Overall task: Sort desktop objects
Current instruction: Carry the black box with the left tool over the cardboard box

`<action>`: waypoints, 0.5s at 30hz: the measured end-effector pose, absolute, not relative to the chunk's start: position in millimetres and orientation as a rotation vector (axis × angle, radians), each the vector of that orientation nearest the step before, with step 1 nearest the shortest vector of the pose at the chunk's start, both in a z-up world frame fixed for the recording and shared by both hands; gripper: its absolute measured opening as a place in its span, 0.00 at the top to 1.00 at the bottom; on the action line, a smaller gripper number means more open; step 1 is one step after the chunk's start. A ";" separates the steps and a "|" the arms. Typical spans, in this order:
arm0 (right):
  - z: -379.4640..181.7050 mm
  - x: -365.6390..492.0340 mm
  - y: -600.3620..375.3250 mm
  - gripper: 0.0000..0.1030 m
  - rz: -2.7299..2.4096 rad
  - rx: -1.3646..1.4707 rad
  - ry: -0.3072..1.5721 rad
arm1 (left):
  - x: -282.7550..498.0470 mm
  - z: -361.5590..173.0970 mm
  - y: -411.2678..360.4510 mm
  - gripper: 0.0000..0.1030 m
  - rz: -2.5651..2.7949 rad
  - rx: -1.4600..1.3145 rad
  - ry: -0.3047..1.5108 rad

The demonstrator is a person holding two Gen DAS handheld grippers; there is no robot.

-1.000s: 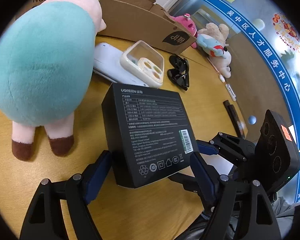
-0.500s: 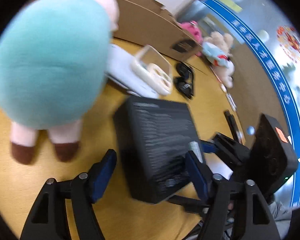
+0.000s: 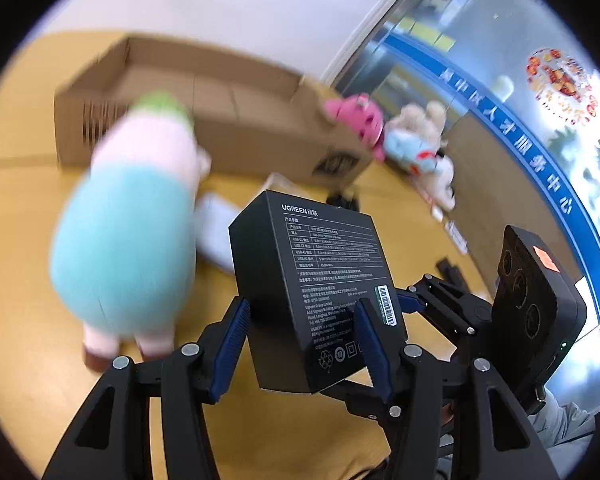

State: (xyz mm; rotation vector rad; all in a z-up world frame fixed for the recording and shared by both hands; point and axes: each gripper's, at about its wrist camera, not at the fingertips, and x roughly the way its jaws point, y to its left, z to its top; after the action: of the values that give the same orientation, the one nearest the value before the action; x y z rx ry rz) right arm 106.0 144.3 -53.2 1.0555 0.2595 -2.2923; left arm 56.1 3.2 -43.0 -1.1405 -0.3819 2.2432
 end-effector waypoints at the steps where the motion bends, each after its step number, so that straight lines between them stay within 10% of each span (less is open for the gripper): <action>1: -41.5 100.7 142.5 0.19 -2.307 1.025 0.272 | 52.1 -34.0 1.9 0.49 2.257 -1.114 -0.377; 15: 83.3 13.1 103.3 0.19 -2.393 0.683 0.388 | -12.8 94.6 -24.6 0.48 2.437 -0.753 -0.235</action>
State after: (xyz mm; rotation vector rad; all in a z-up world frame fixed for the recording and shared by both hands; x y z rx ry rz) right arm 13.1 103.3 83.3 0.6826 0.3876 -2.3927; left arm -12.8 -24.6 94.6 -0.7533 -0.2346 2.4374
